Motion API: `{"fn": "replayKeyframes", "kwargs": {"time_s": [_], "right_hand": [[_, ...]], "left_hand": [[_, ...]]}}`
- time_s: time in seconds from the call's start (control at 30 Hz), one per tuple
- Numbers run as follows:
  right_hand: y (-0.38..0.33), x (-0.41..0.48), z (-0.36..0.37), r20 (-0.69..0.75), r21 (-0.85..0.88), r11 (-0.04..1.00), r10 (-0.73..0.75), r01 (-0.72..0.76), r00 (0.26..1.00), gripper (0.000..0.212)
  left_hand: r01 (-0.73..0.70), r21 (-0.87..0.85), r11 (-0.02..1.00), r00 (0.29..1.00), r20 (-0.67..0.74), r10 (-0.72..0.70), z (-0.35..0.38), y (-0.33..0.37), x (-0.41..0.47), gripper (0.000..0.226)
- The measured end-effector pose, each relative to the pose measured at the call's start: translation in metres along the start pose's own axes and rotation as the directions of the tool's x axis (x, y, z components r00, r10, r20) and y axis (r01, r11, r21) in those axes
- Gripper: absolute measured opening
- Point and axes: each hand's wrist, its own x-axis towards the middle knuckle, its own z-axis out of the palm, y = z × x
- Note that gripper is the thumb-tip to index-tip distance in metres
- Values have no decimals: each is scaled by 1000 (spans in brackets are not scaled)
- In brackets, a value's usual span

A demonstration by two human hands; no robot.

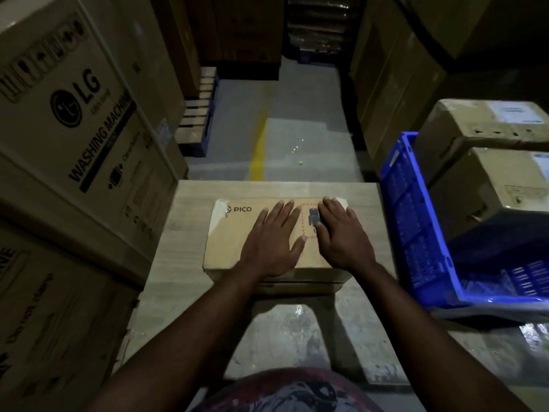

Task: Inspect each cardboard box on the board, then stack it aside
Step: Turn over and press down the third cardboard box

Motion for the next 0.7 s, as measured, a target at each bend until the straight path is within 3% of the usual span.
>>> {"fn": "replayKeyframes", "kwargs": {"time_s": [0.1, 0.17, 0.27, 0.37, 0.43, 0.53, 0.6, 0.7], "right_hand": [[5, -5, -4, -59, 252, 964, 109, -90, 992, 48], [9, -14, -10, -40, 454, 879, 183, -145, 982, 49], [13, -41, -16, 70, 638, 715, 315, -286, 946, 63], [12, -57, -7, 212, 725, 558, 379, -405, 901, 44], [13, -58, -6, 232, 744, 529, 369, -409, 900, 38], [12, -58, -22, 224, 788, 507, 291, -349, 930, 43], [10, -57, -42, 180, 818, 509, 218, -268, 959, 54], [5, -51, -74, 103, 824, 545, 128, -157, 986, 69]], "left_hand": [[72, -66, 995, 996, -57, -76, -3, -1, -8, 64], [194, -69, 979, 968, -146, -202, -5, -15, -17, 59], [460, -157, 874, 830, -274, -486, -12, -55, -43, 55], [610, -358, 707, 725, -107, -680, -12, -77, -63, 59], [590, -458, 665, 720, -73, -690, -11, -72, -64, 54], [606, -462, 647, 684, -111, -721, -18, -65, -65, 46], [613, -492, 618, 672, -87, -736, -20, -63, -69, 43], [588, -531, 610, 708, -26, -706, -8, -55, -70, 44]]}}
